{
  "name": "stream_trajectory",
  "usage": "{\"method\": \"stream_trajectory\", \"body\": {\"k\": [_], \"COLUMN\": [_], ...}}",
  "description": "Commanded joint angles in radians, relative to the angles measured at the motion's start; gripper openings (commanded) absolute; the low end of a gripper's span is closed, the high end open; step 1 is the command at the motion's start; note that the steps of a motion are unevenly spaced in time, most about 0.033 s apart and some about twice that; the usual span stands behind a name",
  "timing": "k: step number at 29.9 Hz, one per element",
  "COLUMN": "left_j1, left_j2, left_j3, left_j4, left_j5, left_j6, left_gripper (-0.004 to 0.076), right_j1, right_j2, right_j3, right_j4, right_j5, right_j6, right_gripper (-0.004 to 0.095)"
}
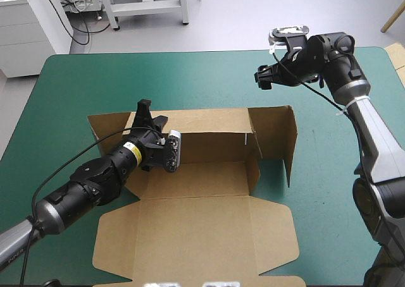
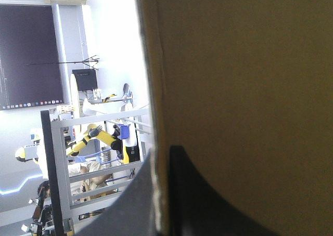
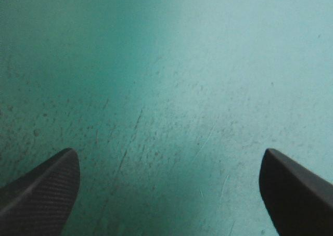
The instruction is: Fold the box
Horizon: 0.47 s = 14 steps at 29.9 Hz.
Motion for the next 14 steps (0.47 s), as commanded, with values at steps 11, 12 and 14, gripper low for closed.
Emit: {"method": "stream_trajectory", "body": {"k": [11,12,14], "left_j1": [-0.006,-0.006,-0.006], "left_j2": [-0.030,-0.030,-0.030], "left_j3": [-0.021,-0.021,-0.021], "left_j4": [0.016,0.016,0.016], "left_j5": [0.005,0.007,0.009], "left_j6": [-0.011,-0.011,-0.011], "left_gripper": [-0.0008,-0.0008,-0.0008], "right_j1": [-0.005,-0.005,-0.005], "right_j2": [-0.017,-0.026,-0.040], "right_j3": [0.031,0.046,0.088], "right_j4": [0.095,0.095,0.092], "right_j5": [0.063,0.063,0.063], "right_j6": [0.002,0.002,-0.001], "right_gripper": [0.0862,0.0862,0.0862]}}
